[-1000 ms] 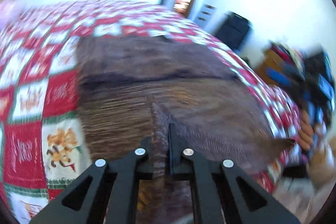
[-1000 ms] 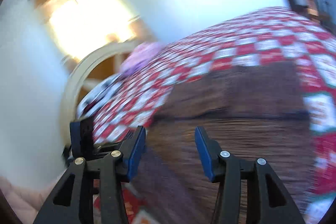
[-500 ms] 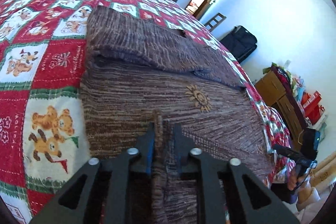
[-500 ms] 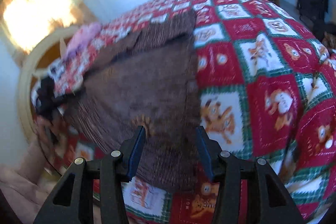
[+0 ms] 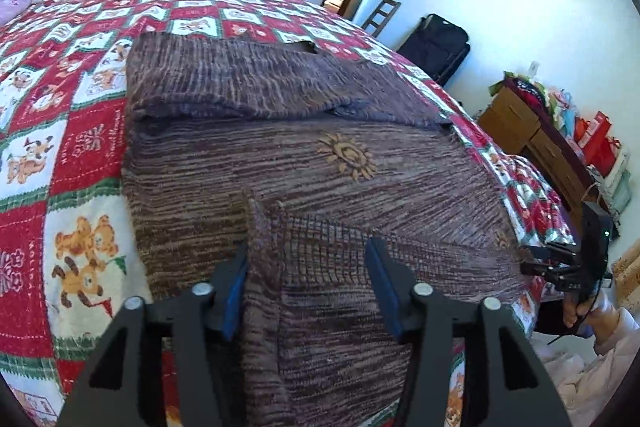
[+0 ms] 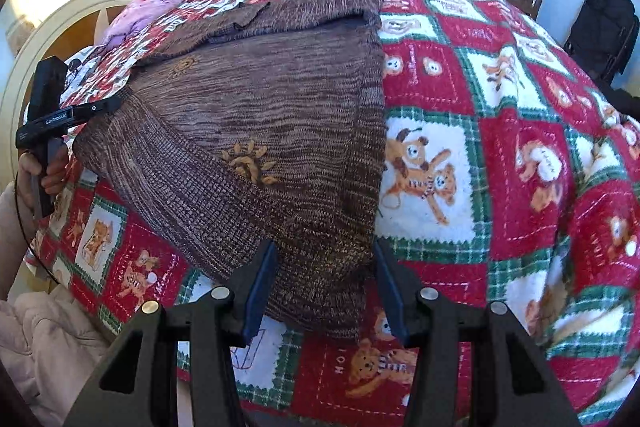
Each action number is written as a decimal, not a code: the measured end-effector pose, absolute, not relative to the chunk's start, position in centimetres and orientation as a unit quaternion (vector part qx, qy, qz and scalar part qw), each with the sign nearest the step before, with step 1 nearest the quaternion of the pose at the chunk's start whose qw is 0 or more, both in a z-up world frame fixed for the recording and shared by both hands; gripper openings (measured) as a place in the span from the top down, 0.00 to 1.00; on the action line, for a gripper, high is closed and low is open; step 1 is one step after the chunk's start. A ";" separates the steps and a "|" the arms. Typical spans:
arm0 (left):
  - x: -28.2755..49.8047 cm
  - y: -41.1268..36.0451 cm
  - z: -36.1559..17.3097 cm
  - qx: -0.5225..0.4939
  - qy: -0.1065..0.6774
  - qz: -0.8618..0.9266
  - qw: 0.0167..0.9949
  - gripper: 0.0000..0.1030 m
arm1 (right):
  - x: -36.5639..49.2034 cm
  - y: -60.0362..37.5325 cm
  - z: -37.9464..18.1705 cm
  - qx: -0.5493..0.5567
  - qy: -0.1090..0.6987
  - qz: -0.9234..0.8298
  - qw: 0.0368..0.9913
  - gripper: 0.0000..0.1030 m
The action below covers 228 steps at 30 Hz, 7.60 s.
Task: Fold small clothes
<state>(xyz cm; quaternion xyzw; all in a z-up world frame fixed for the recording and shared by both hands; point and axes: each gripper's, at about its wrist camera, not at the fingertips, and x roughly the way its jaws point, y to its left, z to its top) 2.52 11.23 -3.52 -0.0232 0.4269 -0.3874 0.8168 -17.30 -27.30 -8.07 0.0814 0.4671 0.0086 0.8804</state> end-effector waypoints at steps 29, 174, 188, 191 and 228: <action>8.7 13.6 2.3 -0.120 0.370 -0.280 0.878 0.95 | -5.2 -28.1 5.8 -0.013 0.321 -0.009 0.947 0.96; 5.0 7.6 -2.1 0.037 0.377 -0.016 0.925 0.02 | 4.5 -27.5 -6.5 0.037 0.364 -0.094 0.926 0.96; 2.9 12.3 -5.4 -0.267 0.370 -0.075 0.887 0.31 | 4.3 -28.5 -6.6 0.067 0.357 -0.079 0.928 0.95; 2.8 12.1 -5.6 -0.329 0.359 -0.073 0.871 0.31 | 4.2 -28.7 -6.6 0.073 0.356 -0.076 0.929 0.95; 5.1 14.8 -7.5 -0.405 0.345 -0.063 0.844 0.65 | 4.3 -28.6 -6.7 0.068 0.355 -0.078 0.929 0.95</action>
